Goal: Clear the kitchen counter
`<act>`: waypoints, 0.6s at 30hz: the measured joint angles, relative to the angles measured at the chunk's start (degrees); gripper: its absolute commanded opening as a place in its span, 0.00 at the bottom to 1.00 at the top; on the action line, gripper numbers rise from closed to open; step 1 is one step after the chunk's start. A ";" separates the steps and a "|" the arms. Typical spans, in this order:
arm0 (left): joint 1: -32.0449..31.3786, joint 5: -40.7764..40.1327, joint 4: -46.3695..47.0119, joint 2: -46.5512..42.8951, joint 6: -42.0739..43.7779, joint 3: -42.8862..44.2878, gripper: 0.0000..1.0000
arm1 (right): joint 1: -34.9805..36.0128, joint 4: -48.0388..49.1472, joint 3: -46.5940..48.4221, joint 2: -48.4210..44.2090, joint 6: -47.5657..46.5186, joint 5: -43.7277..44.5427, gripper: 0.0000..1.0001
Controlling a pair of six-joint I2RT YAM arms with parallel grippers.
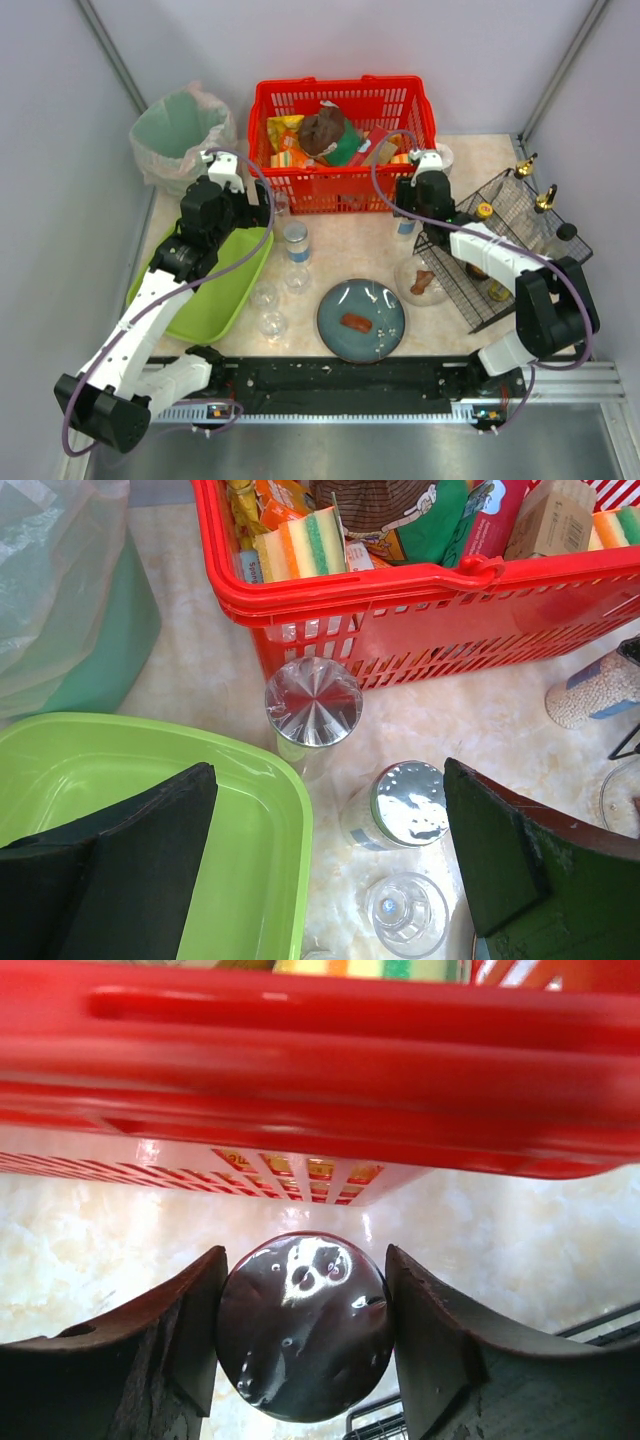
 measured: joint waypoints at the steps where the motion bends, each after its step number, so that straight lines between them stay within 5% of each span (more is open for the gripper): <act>1: 0.00 0.00 0.00 0.00 0.00 0.00 0.98 | 0.37 -0.28 0.15 0.00 -0.07 0.39 0.32; 4: 0.02 0.00 0.00 0.00 0.00 0.00 0.99 | 1.68 -0.96 0.42 -0.04 -0.59 0.76 0.16; 10: 0.15 0.00 0.00 0.00 0.00 -0.02 0.99 | 4.72 -5.49 1.88 -1.05 -0.79 -0.57 0.11; 13: 0.20 0.00 0.00 0.00 0.00 0.00 0.98 | 5.86 -7.39 2.36 -3.08 -0.33 -1.36 0.00; 18: 0.22 0.00 0.00 -0.02 0.00 0.00 0.98 | 6.16 -12.28 3.56 -9.49 1.20 -0.81 0.00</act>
